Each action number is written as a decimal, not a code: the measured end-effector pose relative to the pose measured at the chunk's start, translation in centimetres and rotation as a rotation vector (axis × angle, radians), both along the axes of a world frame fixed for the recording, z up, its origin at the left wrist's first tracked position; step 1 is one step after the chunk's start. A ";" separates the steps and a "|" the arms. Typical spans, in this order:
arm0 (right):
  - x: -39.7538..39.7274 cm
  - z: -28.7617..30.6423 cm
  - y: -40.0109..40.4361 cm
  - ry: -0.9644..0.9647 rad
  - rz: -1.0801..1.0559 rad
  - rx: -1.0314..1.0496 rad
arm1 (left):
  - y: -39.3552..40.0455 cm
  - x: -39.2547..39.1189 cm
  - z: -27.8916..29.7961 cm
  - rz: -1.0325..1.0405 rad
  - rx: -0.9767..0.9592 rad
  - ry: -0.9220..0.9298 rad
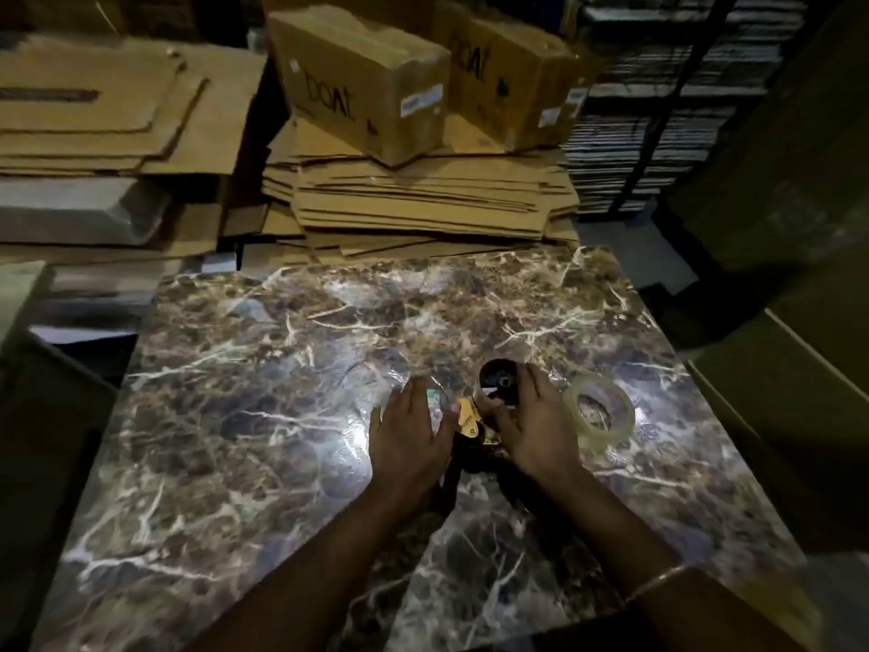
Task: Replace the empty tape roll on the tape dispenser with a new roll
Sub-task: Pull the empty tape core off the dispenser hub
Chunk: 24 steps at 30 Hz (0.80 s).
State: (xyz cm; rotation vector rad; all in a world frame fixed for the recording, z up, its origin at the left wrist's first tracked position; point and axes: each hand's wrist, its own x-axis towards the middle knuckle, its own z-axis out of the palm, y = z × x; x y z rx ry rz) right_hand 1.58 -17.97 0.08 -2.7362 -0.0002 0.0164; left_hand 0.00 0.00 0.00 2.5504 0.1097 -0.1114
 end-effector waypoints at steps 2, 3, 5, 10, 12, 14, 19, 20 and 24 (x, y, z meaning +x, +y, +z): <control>0.2 -0.7 -0.2 -0.042 -0.094 0.046 | -0.7 0.2 -1.3 -0.027 -0.159 -0.002; 0.4 -1.1 -0.4 -0.081 -0.126 0.057 | -1.1 0.4 -1.9 -0.044 -0.210 -0.005; 0.6 -1.6 -0.5 -0.119 -0.198 0.070 | -1.6 0.7 -3.1 -0.031 -0.278 -0.008; 0.5 -3.0 -0.3 -0.076 -0.324 0.188 | -1.9 1.2 -5.5 -0.008 -0.428 -0.115; 0.8 -3.3 -0.4 -0.051 -0.357 0.242 | -1.9 1.3 -6.1 -0.008 -0.496 -0.118; 1.0 -3.6 -0.5 -0.014 -0.381 0.318 | -1.8 1.1 -6.2 -0.026 -0.543 -0.138; 1.9 -3.7 -1.2 0.075 -0.402 0.554 | -1.0 0.7 -5.8 -0.015 -0.658 -0.159; 1.8 -3.5 -1.3 0.090 -0.367 0.553 | -0.9 0.5 -5.9 -0.017 -0.655 -0.167; 0.7 -2.1 0.1 0.163 -0.271 0.333 | -0.7 -0.5 -6.8 0.027 -0.783 -0.202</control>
